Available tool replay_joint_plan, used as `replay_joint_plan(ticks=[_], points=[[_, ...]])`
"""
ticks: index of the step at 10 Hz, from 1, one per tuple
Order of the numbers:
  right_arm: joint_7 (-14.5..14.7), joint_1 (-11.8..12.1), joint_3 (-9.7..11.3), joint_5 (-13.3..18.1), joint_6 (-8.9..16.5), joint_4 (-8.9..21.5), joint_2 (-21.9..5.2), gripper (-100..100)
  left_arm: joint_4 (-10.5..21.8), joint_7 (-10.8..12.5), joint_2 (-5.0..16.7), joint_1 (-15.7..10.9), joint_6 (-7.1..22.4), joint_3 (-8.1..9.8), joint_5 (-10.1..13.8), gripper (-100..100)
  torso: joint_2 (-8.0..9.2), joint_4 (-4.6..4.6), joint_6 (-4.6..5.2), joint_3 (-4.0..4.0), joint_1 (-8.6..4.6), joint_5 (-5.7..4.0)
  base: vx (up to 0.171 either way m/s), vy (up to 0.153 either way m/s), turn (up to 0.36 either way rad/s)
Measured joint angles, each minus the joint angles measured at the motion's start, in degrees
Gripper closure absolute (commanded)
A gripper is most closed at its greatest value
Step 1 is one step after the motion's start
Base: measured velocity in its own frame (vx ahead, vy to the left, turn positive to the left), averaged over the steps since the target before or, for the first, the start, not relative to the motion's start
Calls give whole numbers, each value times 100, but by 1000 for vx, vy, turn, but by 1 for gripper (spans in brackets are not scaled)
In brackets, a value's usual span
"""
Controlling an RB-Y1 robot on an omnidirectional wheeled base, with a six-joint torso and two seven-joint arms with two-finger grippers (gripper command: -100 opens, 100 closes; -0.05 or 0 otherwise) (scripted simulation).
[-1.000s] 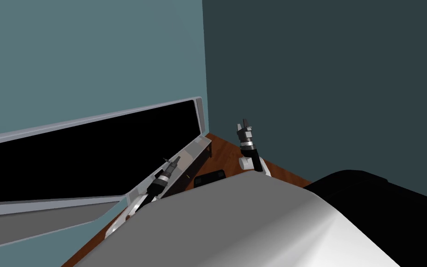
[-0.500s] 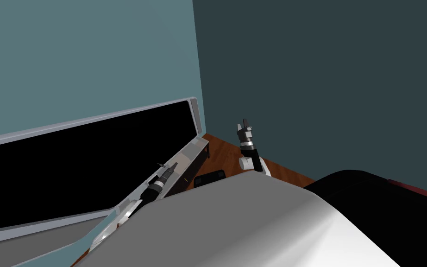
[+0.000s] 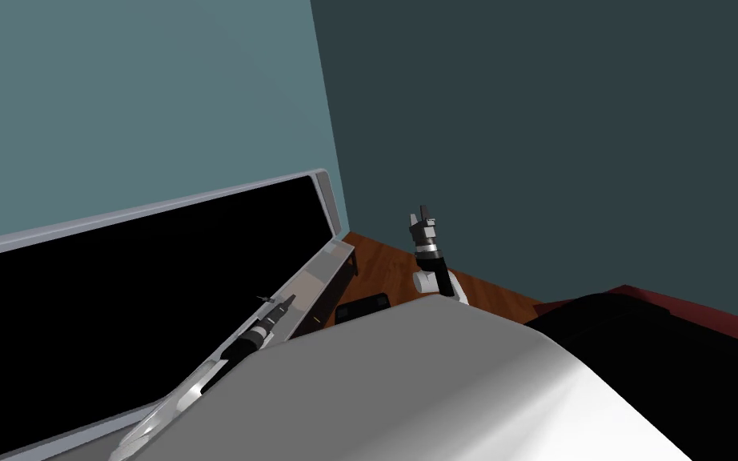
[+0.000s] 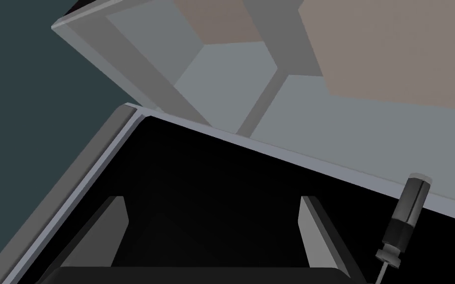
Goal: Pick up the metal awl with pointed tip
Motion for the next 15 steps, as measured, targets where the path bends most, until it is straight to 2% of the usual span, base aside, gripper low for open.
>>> replay_joint_plan(ticks=[1,2,3,5,7,9,11,12,13,15], points=[[0,0,0,0,0,0,0,0,109,5,31,-25,-30,-5,4,-100,9,2,0,5,4,1,12,-13,-119],[0,-1,0,0,0,0,0,0,389,14,75,-151,-38,-68,-8,-100,10,3,4,6,4,1,39,-21,-202],[0,-1,0,0,0,0,0,0,388,21,212,-62,111,-89,-10,-100,5,2,3,4,1,0,39,-13,-69],[0,0,0,0,0,0,0,0,521,-9,300,-32,264,-110,-26,-100,1,1,3,1,2,0,40,-11,-78],[0,-1,0,0,0,0,0,0,863,0,424,-94,263,-149,-19,-100,4,2,3,3,4,1,40,-14,-141],[0,0,0,0,0,0,0,0,1067,1,545,-93,422,-187,-19,-100,3,1,0,2,3,1,31,-11,-65],[0,0,0,0,0,0,0,0,1484,-39,588,-175,459,-214,-31,-100,0,1,2,1,3,1,50,-17,-125],[0,0,0,0,0,0,0,0,1577,-74,633,-124,547,-189,-28,-100,-1,1,2,0,-1,0,67,-13,-142],[0,0,0,0,0,0,0,0,1508,-44,759,-57,724,-215,-1,-100,-6,0,3,-3,1,-1,17,-9,6],[0,-1,0,0,0,0,0,0,1952,-37,790,-221,743,-273,3,-100,3,2,4,3,1,0,52,-12,-135]])
